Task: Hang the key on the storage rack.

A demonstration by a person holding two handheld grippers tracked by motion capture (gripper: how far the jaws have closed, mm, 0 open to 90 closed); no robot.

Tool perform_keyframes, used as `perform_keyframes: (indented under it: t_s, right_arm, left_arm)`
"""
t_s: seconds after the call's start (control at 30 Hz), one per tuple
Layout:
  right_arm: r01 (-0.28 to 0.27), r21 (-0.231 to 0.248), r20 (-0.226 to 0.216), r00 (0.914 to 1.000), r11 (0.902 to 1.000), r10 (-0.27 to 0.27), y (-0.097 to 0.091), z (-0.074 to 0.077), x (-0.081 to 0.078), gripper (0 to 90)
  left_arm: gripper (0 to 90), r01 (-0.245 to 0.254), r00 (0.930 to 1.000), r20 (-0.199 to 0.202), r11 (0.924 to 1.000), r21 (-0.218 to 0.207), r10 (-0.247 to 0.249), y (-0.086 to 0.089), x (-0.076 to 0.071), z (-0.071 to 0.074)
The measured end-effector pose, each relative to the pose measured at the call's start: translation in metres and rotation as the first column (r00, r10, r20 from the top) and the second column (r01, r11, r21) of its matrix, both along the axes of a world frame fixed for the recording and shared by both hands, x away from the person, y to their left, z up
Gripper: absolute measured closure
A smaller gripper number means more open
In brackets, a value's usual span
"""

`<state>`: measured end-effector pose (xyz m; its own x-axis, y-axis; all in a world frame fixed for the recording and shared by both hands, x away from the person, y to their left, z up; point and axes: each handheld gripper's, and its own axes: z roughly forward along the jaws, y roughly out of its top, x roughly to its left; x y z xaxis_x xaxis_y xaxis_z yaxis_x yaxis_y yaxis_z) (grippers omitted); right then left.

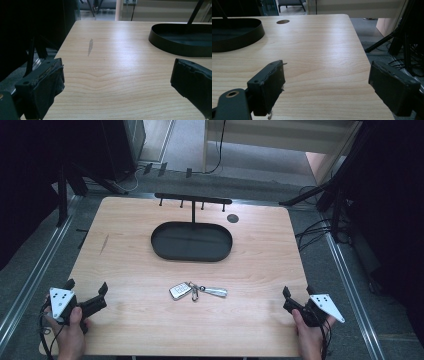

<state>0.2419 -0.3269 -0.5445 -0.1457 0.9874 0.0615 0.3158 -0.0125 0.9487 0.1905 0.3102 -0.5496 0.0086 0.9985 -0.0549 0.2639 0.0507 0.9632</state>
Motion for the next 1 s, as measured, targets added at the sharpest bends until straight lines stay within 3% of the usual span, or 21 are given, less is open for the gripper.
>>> perform_keyframes:
  t_s: [0.4, 0.6, 0.67, 0.77, 0.93, 0.97, 1.0]
  right_arm:
    - [-0.032, -0.003, -0.006, 0.9995, 0.9995, 0.032, 0.000, 0.000, 0.001, 22.7]
    - [-0.098, 0.020, -0.028, 0.9948, 0.9950, 0.098, -0.003, 0.003, 0.004, 32.2]
    - [-0.133, 0.004, -0.042, 0.9903, 0.9911, 0.133, -0.004, 0.005, 0.005, 32.9]
    - [-0.206, 0.052, -0.053, 0.9765, 0.9772, 0.209, -0.007, 0.012, 0.006, 34.4]
    - [-0.274, 0.050, -0.040, 0.9603, 0.9605, 0.276, -0.005, 0.025, 0.007, 39.2]
    - [-0.297, 0.045, -0.041, 0.9534, 0.9538, 0.299, -0.003, 0.028, 0.008, 39.9]
    - [-0.342, 0.022, -0.047, 0.9382, 0.9393, 0.343, 0.001, 0.031, 0.011, 43.0]
  left_arm:
    - [0.0, 0.000, 1.0000, 0.001, 1.0000, -0.001, 0.000, 0.000, -0.001, 0.000]
    - [0.0, 0.002, 1.0000, -0.001, 0.9998, 0.020, -0.002, -0.003, -0.001, 0.000]
    - [0.0, 0.006, 1.0000, -0.002, 0.9998, 0.019, -0.006, -0.003, -0.001, 0.000]
    - [0.0, 0.011, 0.9999, -0.004, 0.9998, 0.015, -0.011, -0.002, -0.001, 0.000]
    - [0.0, 0.014, 0.9999, -0.005, 0.9997, 0.023, -0.014, -0.003, 0.000, -0.001]
    - [0.0, 0.015, 0.9999, -0.005, 0.9996, 0.022, -0.015, -0.003, 0.000, -0.001]
    - [0.0, 0.016, 0.9999, -0.005, 0.9996, 0.025, -0.016, -0.004, 0.000, -0.001]
